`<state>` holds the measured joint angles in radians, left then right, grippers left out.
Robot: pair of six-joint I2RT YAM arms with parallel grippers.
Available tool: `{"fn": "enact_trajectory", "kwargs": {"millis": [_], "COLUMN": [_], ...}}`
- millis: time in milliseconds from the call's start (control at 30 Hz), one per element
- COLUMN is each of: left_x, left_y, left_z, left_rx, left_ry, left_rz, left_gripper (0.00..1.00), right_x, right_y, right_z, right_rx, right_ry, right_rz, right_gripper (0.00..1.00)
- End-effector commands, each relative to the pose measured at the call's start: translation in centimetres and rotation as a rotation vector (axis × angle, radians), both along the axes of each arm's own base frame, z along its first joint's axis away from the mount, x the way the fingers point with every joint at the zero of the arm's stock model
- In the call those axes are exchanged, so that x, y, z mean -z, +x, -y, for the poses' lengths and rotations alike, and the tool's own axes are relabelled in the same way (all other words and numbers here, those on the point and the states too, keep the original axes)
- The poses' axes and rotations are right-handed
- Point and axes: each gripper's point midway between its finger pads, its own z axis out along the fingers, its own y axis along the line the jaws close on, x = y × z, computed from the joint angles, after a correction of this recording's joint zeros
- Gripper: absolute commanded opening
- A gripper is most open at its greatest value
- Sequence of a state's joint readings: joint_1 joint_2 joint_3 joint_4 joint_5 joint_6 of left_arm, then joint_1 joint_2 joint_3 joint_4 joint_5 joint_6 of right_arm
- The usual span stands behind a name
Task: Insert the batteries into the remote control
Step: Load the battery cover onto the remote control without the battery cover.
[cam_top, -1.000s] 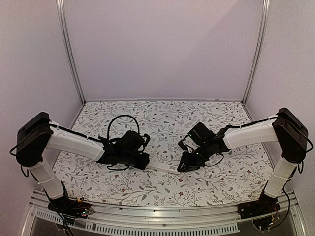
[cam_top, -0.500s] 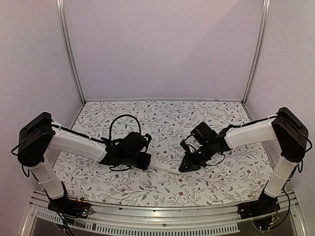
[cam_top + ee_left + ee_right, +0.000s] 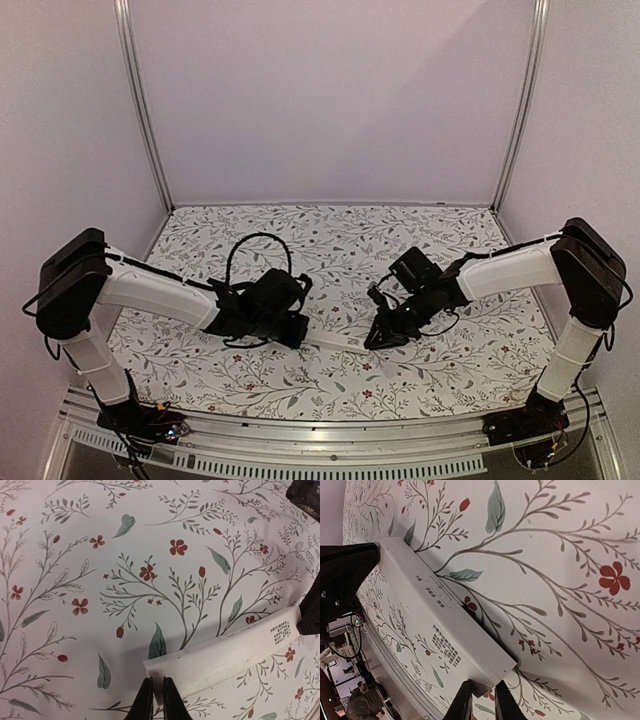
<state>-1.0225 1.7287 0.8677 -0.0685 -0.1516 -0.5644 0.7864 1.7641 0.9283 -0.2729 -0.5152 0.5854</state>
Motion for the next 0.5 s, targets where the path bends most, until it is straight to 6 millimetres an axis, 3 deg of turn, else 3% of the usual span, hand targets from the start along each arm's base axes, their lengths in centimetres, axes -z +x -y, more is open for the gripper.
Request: {"fn": "enact_trajectory", "kwargs": {"millis": [0,467], "left_x": [3.4,2.0], "left_y": [-7.8,-6.7], "left_z": [2.6,2.0], "left_rx": [0.245,0.193], "left_ry": [0.014,-0.005], "left_rz": [-0.214,-0.193], "left_gripper": [0.09,0.15], "right_x": [1.0,0.5], "right_y": [0.6,1.2], "right_z": [-0.5,0.3], "right_rx": [-0.01,0.007], "right_ry": [0.011,0.034], "right_rz": [0.031,0.026], "right_gripper": [0.15,0.22]}}
